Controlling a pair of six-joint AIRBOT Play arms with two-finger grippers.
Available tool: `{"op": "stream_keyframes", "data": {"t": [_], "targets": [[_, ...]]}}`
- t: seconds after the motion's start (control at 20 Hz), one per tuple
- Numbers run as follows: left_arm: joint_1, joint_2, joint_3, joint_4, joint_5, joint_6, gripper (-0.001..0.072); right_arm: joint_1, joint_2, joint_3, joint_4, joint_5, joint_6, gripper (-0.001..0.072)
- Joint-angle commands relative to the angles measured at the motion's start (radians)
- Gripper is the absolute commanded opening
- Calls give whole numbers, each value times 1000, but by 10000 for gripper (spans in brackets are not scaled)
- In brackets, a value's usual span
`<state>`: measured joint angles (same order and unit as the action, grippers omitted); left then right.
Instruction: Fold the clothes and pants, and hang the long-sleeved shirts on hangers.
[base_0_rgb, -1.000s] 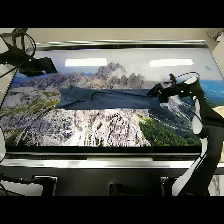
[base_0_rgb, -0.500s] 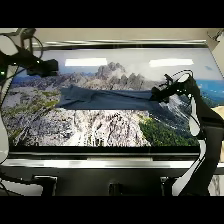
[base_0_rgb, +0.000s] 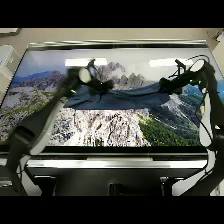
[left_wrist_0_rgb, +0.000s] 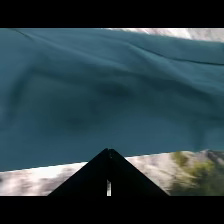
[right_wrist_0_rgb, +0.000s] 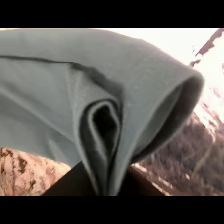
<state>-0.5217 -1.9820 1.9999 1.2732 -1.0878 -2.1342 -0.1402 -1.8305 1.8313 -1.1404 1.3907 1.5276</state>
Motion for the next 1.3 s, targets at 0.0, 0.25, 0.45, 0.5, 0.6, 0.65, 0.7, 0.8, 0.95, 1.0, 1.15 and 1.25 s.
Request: {"op": "stream_keyframes", "data": {"t": [0.0,0.25,0.45,0.5,0.6,0.65,0.7,0.8,0.95,1.0,1.15,1.25], "targets": [[-115,-113,0,-100,174,-172,12,-6,77,1,-84,32,23,35],[-159,-160,0,-104,317,-306,12,-116,168,1,-67,69,56,34],[-168,-202,1,-145,373,-381,11,-175,229,1,-53,93,55,35],[-171,-216,10,-172,375,-380,11,-174,240,1,-48,98,54,35],[-179,-248,37,-221,373,-381,10,-173,253,1,17,109,55,34],[-183,-257,41,-230,371,-391,10,-173,258,1,49,119,54,34],[-187,-264,42,-232,367,-417,10,-173,264,1,73,127,55,34],[-191,-277,42,-236,346,-449,10,-173,279,1,86,133,55,34],[-190,-293,44,-253,320,-457,9,-173,301,1,92,134,55,34],[-190,-294,48,-253,322,-470,9,-173,307,1,100,133,55,34],[-183,-289,51,-285,320,-469,9,-173,315,1,129,134,63,34],[-165,-243,52,-355,321,-397,10,-173,316,1,153,130,79,34]]}}
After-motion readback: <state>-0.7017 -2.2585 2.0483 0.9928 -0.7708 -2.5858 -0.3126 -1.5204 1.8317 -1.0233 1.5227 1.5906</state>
